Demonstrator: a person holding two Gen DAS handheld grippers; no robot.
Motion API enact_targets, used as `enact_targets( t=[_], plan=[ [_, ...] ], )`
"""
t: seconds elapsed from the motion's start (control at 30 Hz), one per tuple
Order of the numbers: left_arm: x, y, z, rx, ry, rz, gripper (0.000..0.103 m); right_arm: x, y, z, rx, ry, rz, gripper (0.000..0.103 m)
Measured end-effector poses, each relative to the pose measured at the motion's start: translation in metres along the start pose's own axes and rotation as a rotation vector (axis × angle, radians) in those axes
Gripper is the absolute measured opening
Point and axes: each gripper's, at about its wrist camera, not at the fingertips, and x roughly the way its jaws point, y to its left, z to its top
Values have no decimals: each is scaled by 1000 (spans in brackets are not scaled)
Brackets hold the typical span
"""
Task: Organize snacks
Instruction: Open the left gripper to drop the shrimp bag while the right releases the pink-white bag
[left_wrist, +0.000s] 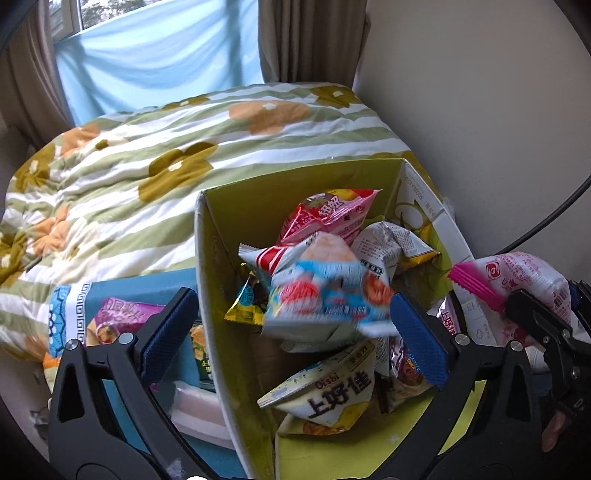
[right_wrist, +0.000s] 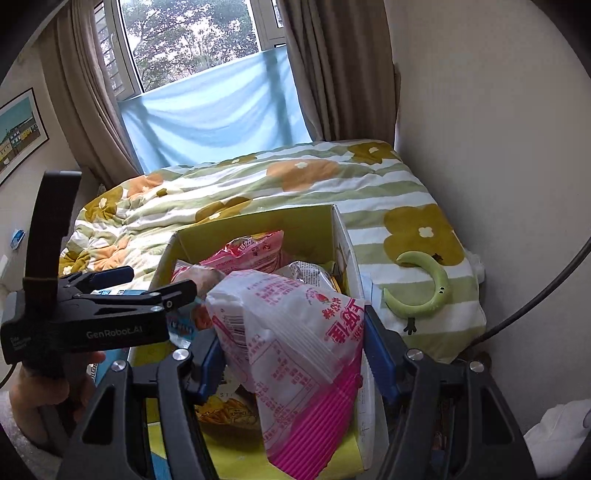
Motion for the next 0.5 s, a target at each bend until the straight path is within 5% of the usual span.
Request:
enact_targets(
  t=[0.2, 0.5],
  plan=[
    [-19, 28, -22, -66, 10, -43, 103, 2, -7, -1, 25, 21, 8, 62],
    [-41, 53, -45, -93, 1, 5, 103, 15, 8, 2, -19, 30, 39, 63]
  ],
)
